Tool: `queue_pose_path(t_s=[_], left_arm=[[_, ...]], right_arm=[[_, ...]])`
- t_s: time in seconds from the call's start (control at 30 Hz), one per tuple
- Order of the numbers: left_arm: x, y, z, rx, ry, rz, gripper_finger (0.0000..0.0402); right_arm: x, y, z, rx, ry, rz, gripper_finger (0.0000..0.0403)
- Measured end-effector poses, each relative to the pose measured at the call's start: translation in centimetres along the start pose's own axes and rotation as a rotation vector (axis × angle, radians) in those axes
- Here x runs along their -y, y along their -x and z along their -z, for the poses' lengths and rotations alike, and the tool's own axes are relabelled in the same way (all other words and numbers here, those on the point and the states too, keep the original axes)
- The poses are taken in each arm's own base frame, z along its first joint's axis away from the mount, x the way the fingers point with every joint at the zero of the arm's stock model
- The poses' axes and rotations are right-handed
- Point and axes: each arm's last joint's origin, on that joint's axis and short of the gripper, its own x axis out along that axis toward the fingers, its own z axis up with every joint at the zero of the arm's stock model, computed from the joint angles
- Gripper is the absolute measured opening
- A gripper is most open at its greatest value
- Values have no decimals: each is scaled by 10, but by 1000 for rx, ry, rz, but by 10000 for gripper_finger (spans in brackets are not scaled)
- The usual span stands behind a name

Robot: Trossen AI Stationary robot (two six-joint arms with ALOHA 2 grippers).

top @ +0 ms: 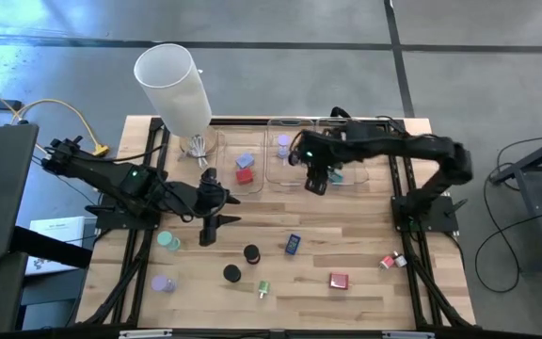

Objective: Pick & Place Office items
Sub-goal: Put the green hourglass into the middle transparent bin

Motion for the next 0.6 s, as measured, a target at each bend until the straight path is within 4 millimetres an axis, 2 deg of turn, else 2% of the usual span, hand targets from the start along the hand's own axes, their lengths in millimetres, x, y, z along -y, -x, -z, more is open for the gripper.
queue_pose_path(t_s=[0.17, 0.3, 0.6], left_arm=[[-2, 4, 3, -24, 16, -5, 191], [-4, 8, 4, -36, 31, -8, 191], [-6, 13, 5, -39, 30, -10, 191]], right_arm=[[14, -19, -27, -111, -42, -99, 187], [30, -33, -40, -192, -100, -154, 187], [58, -73, -51, -369, -194, -209, 187]])
